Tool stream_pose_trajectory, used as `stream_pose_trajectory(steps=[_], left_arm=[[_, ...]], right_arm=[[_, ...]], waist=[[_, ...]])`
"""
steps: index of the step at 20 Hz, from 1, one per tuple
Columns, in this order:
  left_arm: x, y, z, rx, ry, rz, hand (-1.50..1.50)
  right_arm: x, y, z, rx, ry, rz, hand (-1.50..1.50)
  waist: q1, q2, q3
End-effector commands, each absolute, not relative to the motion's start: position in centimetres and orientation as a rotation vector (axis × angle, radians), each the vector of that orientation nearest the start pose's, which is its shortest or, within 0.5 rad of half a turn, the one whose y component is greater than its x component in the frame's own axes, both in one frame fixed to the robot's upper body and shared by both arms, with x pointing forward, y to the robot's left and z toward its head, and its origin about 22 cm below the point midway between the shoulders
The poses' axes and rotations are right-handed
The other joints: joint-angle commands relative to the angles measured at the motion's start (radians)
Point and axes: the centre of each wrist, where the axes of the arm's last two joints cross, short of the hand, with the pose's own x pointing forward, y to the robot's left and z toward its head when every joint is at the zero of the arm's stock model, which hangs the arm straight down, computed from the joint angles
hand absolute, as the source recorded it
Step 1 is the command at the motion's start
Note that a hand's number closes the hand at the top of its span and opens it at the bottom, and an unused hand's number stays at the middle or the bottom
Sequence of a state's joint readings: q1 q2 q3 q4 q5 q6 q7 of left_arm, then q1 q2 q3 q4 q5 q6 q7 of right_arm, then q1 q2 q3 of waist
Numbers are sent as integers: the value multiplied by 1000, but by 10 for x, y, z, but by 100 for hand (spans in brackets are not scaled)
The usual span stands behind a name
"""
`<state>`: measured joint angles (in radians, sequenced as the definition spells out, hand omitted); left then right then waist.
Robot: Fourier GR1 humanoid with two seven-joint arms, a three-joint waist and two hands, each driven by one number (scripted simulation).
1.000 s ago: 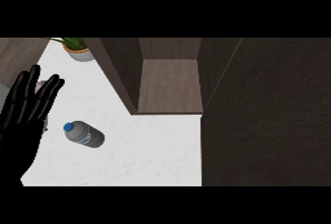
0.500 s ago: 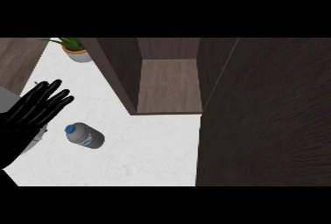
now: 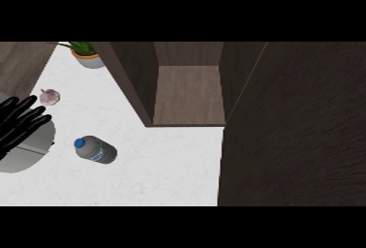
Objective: Pick up the bottled water, place it into the cabinet and close the cabinet
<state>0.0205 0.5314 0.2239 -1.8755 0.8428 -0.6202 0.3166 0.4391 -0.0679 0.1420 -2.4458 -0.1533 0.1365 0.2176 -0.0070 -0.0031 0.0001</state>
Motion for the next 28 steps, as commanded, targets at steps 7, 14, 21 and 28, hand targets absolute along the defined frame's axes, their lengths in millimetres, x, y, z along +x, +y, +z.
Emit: stream_pose_trajectory(steps=[7,14,21,28], left_arm=[[236,377,116,-466,-1608,-412,-150],[246,366,84,-353,-1628,-401,-150],[267,357,17,-369,-1537,-418,-150],[275,362,-32,-329,-1526,-365,-150]], right_arm=[[78,-235,137,202,-1844,44,-150],[75,-231,132,184,-1838,62,-150],[61,-233,144,199,-1851,88,-150],[51,-236,143,188,-1847,99,-150]], waist=[[-9,1,0],[-5,2,0],[-14,4,-2],[-20,7,-3]])
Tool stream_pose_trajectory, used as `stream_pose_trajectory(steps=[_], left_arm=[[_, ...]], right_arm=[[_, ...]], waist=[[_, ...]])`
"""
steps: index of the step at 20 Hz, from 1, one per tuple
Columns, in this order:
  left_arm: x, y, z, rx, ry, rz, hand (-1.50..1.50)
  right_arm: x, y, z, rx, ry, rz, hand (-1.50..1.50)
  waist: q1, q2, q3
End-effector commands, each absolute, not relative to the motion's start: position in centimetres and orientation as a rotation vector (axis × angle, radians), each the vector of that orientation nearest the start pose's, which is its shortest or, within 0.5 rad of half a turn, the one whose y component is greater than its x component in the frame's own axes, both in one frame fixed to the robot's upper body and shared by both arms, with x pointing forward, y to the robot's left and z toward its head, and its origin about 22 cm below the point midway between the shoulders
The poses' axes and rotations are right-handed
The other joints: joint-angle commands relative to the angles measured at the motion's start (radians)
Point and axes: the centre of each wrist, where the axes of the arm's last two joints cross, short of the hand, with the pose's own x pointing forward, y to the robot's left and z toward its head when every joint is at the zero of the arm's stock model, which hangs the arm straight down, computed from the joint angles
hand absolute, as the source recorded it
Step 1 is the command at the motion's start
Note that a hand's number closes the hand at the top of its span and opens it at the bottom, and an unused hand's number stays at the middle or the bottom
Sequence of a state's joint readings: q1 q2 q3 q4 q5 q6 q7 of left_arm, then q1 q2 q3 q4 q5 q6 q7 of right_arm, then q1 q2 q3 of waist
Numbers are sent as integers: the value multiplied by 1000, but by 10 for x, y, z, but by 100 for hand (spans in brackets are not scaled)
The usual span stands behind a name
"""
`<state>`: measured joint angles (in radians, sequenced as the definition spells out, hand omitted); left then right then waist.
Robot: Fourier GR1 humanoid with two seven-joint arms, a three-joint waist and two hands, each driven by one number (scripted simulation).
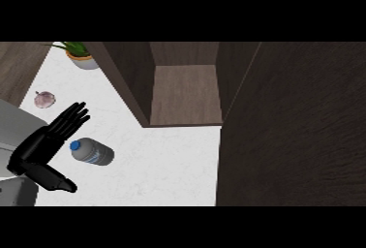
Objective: Pick up the bottled water, place it into the cabinet and close the cabinet
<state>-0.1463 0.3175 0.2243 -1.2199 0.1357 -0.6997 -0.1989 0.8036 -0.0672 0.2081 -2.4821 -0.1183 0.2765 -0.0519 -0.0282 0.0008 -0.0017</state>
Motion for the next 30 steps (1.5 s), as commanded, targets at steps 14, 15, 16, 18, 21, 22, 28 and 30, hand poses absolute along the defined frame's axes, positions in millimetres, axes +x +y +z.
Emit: stream_pose_trajectory(steps=[14,15,16,18,21,22,28,30], left_arm=[[271,356,-100,-414,-1477,-312,-150],[247,362,-116,-449,-1447,-292,-150],[260,363,-110,-467,-1428,-287,-150],[259,348,-119,-492,-1416,-295,-150],[258,349,-121,-516,-1431,-292,-150],[261,353,-118,-529,-1424,-264,-150],[265,334,-130,-499,-1440,-159,150],[266,341,-128,-532,-1453,-142,150]], right_arm=[[38,-232,129,230,-1830,100,-150],[37,-241,131,216,-1830,115,-150],[38,-236,138,233,-1845,146,-150],[34,-234,139,219,-1832,113,-150],[36,-235,134,207,-1819,103,-150],[36,-242,133,197,-1849,119,-150],[32,-232,131,199,-1838,96,-150],[34,-241,126,218,-1831,113,-150]], waist=[[-12,3,-2],[-14,5,-2],[-16,8,-4],[-15,5,-3],[-5,4,-2],[-4,2,-1],[-7,4,-2],[-11,8,-3]])
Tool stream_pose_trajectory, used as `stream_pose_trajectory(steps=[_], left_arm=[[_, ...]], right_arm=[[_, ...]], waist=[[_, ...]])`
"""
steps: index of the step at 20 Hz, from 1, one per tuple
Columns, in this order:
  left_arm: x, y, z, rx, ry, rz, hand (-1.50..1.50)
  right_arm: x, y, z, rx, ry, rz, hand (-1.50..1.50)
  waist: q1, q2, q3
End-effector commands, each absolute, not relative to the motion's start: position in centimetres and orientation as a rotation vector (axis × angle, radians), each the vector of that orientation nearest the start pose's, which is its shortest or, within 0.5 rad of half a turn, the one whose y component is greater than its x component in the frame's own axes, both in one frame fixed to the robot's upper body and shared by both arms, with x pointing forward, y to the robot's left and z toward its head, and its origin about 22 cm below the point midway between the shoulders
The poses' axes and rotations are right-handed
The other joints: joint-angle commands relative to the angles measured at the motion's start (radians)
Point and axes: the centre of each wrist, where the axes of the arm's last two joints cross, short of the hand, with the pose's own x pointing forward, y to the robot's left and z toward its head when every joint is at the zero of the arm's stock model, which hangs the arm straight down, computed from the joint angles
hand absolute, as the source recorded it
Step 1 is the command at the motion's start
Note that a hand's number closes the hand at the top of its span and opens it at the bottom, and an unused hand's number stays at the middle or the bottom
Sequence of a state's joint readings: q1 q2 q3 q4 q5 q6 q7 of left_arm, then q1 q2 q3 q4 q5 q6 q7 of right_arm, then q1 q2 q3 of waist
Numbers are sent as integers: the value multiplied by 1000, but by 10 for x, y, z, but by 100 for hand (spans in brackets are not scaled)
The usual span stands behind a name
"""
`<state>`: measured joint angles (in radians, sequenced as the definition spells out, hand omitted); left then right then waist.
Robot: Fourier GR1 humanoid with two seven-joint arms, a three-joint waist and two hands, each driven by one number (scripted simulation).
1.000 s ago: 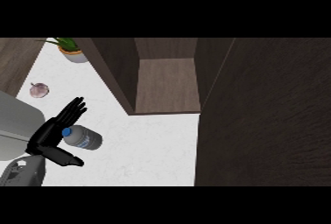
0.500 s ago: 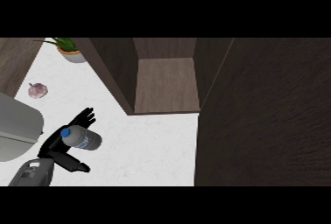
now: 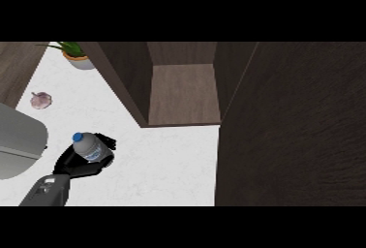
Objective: Pick up the bottled water, place it into the cabinet and close the cabinet
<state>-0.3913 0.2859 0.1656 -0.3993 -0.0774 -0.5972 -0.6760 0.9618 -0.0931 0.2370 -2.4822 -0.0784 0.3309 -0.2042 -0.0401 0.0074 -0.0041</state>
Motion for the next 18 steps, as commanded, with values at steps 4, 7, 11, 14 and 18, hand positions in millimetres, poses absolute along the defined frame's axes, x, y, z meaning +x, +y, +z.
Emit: stream_pose_trajectory(steps=[4,7,11,14,18], left_arm=[[271,326,-131,-583,-1444,-98,150],[283,329,-123,-607,-1425,-116,150],[243,290,-160,-395,-1566,101,150],[222,274,-175,-201,-1627,312,150],[239,232,-169,-249,-1702,299,150]], right_arm=[[36,-238,103,206,-1819,86,-150],[30,-242,127,196,-1825,125,-150],[28,-241,116,196,-1827,106,-150],[28,-236,121,180,-1829,94,-150],[26,-238,134,196,-1820,98,-150]], waist=[[3,-2,1],[-2,0,0],[9,-7,1],[31,-10,1],[30,-10,3]])
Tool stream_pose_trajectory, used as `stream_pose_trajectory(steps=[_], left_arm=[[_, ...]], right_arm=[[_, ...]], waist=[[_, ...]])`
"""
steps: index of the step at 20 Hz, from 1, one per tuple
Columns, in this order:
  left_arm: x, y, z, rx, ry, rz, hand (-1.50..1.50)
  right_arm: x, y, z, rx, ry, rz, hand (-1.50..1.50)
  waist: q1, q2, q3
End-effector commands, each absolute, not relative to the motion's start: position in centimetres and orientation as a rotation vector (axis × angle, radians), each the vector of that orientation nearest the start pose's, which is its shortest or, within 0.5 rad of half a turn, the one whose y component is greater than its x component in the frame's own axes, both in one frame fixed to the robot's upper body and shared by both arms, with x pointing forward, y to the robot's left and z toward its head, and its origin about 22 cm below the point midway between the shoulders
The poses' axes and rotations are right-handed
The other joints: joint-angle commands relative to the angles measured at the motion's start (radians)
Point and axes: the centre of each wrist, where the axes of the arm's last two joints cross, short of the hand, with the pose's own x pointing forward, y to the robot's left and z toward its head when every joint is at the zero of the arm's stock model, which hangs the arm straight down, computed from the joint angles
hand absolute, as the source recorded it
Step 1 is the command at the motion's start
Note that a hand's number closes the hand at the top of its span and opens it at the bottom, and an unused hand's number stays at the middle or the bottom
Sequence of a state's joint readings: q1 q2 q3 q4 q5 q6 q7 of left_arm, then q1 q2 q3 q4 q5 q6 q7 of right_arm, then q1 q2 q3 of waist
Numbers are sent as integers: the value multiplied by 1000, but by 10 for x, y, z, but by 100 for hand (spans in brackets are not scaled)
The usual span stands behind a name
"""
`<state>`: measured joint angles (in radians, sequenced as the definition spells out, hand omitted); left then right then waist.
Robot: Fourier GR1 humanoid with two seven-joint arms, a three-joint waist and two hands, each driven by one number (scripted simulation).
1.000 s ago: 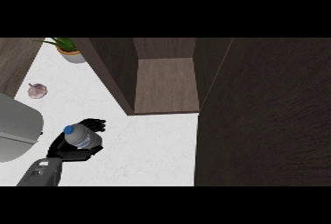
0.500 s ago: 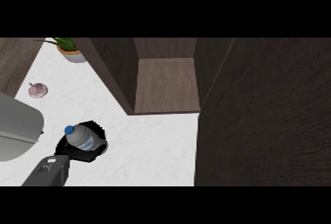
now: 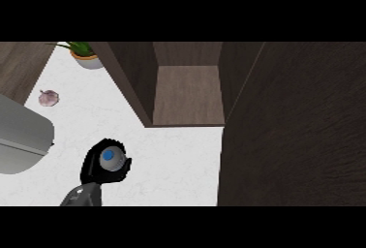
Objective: Pick up the bottled water, place it into the cabinet and close the cabinet
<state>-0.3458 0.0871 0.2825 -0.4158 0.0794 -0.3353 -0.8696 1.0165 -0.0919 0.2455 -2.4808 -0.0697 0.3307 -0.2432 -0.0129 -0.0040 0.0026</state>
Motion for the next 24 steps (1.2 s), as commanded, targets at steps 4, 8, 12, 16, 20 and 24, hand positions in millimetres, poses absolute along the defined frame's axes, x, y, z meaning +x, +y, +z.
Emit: stream_pose_trajectory(steps=[4,8,12,16,20,24], left_arm=[[244,227,-161,-350,-1672,300,150],[248,214,-154,-353,-1668,275,150],[273,189,-128,-378,-1675,269,150],[308,162,-81,-386,-1697,214,150],[317,131,-53,-281,-1755,90,150],[329,112,-29,-234,-1761,99,150]], right_arm=[[28,-241,124,186,-1808,70,-150],[25,-242,125,204,-1798,76,-150],[26,-241,126,199,-1813,67,-150],[37,-244,125,193,-1829,63,-150],[33,-243,107,212,-1813,73,-150],[31,-252,105,207,-1811,94,-150]], waist=[[13,-2,-2],[7,-2,-2],[4,-5,-2],[16,-1,-2],[-3,-3,-2],[-17,0,-2]])
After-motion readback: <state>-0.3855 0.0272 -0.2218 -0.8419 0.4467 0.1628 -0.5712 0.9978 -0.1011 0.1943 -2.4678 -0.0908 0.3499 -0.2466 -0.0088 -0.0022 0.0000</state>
